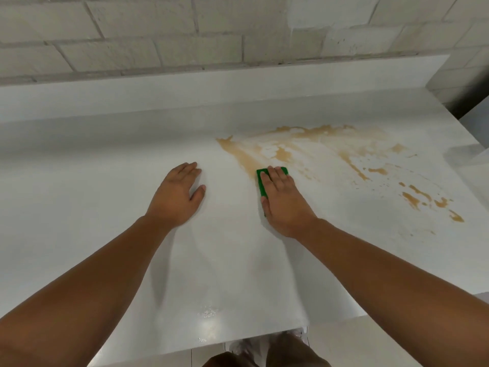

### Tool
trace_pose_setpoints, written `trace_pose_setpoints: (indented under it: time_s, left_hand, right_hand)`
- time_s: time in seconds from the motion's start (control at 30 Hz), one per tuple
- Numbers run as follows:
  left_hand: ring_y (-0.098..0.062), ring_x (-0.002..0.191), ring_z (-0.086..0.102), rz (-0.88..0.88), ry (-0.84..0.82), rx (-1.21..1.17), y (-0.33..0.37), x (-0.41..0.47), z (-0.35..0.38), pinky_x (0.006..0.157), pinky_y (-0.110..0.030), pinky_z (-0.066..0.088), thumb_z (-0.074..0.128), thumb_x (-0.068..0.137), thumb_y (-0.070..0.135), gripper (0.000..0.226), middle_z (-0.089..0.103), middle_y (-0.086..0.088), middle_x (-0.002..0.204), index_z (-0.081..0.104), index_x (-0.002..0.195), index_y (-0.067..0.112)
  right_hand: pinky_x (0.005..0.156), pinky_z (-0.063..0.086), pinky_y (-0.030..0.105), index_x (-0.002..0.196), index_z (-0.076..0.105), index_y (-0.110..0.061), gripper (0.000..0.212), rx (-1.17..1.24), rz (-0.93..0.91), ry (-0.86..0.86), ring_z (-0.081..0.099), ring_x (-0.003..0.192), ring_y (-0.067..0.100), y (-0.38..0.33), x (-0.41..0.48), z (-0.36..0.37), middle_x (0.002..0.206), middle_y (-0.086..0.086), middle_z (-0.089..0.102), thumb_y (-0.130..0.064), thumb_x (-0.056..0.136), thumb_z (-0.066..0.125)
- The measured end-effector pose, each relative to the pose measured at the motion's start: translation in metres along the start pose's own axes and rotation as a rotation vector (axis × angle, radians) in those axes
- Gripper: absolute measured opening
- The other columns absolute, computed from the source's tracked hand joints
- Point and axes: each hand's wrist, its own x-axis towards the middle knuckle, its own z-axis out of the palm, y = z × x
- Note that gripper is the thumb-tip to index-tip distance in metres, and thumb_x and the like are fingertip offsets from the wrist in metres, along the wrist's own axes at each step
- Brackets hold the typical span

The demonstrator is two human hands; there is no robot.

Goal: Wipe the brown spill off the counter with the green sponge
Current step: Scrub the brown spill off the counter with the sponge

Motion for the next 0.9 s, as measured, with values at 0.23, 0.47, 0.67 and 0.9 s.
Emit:
trace_pose_setpoints:
  time_s: [0.23, 0.47, 0.67, 0.9]
  left_hand:
    - [-0.016, 0.143, 0.034, -0.027, 0.044, -0.046, -0.004, 0.001, 0.006, 0.118, -0.032, 0.028, 0.045, 0.096, 0.041, 0.051, 0.048, 0.002, 0.150, 0.055, 0.139, 0.015]
    - [-0.016, 0.142, 0.035, -0.032, 0.052, -0.058, -0.003, 0.000, 0.005, 0.118, -0.032, 0.028, 0.044, 0.096, 0.039, 0.049, 0.049, 0.002, 0.149, 0.056, 0.138, 0.015]
    - [-0.017, 0.142, 0.036, -0.027, 0.052, -0.053, -0.004, 0.001, 0.006, 0.118, -0.035, 0.030, 0.043, 0.096, 0.039, 0.050, 0.050, 0.001, 0.148, 0.057, 0.137, 0.014]
    - [-0.016, 0.141, 0.037, -0.017, 0.066, -0.056, -0.005, 0.001, 0.007, 0.117, -0.033, 0.031, 0.046, 0.097, 0.036, 0.046, 0.051, 0.002, 0.147, 0.058, 0.136, 0.014]
  right_hand:
    - [0.122, -0.004, 0.034, 0.154, 0.006, -0.008, 0.063, 0.049, -0.033, -0.054, -0.012, 0.149, 0.018, -0.004, -0.011, -0.004, 0.164, 0.007, -0.001, -0.040, 0.101, 0.012]
    - [0.122, -0.005, 0.039, 0.153, -0.004, -0.003, 0.059, -0.151, 0.012, -0.120, -0.012, 0.149, 0.027, -0.029, 0.039, -0.009, 0.163, 0.014, -0.008, -0.027, 0.103, 0.017]
    - [0.122, -0.004, 0.037, 0.153, -0.006, -0.005, 0.060, -0.123, -0.029, -0.162, -0.014, 0.149, 0.024, -0.025, 0.009, -0.009, 0.162, 0.011, -0.011, -0.031, 0.103, 0.015]
    - [0.122, -0.004, 0.039, 0.153, 0.001, 0.000, 0.063, -0.108, 0.136, -0.144, -0.006, 0.150, 0.029, -0.038, 0.069, -0.012, 0.162, 0.016, -0.003, -0.031, 0.102, 0.023]
